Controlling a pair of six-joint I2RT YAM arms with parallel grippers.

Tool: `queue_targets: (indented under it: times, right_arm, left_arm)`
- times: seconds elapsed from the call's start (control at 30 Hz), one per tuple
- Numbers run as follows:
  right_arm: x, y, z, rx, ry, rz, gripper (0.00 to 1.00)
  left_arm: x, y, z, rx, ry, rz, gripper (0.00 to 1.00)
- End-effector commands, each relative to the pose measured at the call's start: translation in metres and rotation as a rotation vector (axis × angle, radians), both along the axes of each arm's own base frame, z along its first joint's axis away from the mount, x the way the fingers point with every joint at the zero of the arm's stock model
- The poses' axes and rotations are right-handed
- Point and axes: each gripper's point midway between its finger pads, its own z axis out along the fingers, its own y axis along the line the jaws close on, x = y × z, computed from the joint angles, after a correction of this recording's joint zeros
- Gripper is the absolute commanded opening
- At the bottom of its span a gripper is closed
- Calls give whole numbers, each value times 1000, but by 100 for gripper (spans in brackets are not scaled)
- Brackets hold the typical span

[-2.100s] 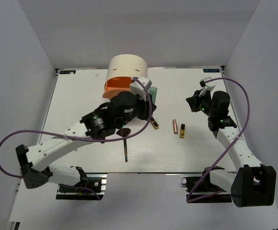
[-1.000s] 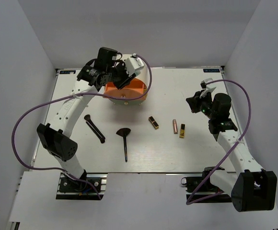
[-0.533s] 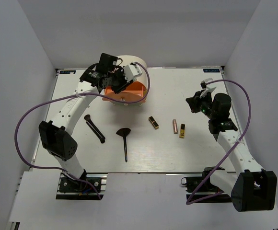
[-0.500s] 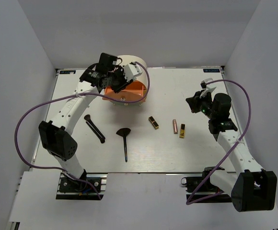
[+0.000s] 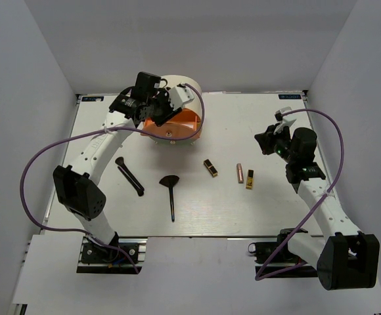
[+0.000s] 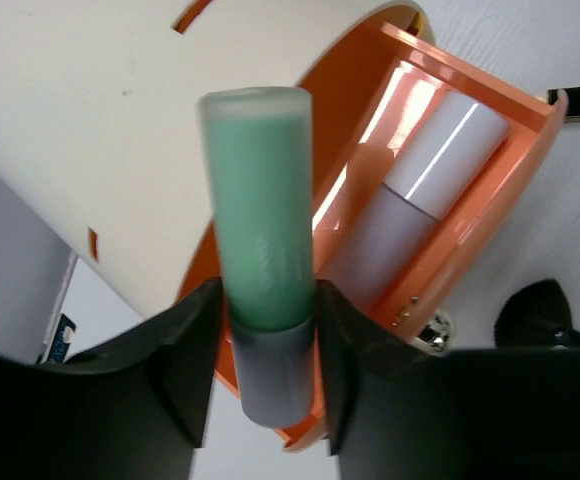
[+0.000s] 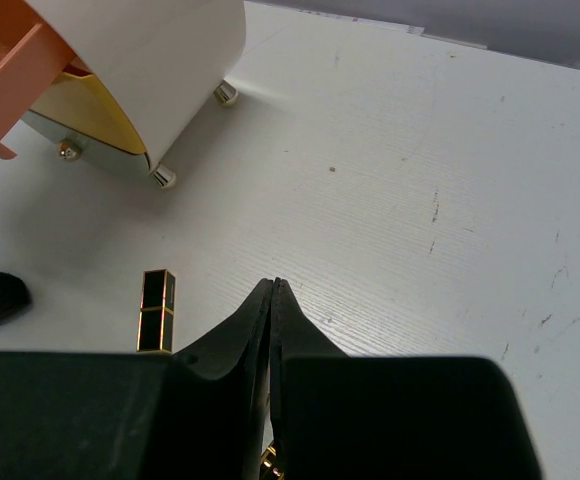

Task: Organize the makeup

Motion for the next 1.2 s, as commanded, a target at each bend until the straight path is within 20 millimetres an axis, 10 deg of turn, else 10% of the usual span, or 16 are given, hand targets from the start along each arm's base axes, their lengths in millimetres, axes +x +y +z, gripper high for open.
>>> queue_targets:
  times: [0.0, 0.23, 0.57, 1.0, 1.07, 1.17]
  right_arm:
    - [3, 2, 9, 19, -34, 6, 4]
    - [3, 1, 8, 18, -31, 4, 4]
    - [2, 2, 8, 22, -34, 7, 5]
    - [1, 2, 7, 23, -30, 13, 5]
    - [1, 3, 7, 20, -31, 13, 5]
    - [2, 1, 6, 19, -30, 7, 5]
  left_arm:
    - [-4, 4, 30, -32, -78, 5, 56]
    - [-3, 5, 33, -40, -92, 22, 77]
    - [2, 8, 40, -49, -120, 51, 78]
    - [13, 34, 142, -254, -408, 333, 91]
    - [5, 39, 165, -384, -406, 417, 79]
    - [-20, 31, 168, -579, -286, 455, 30]
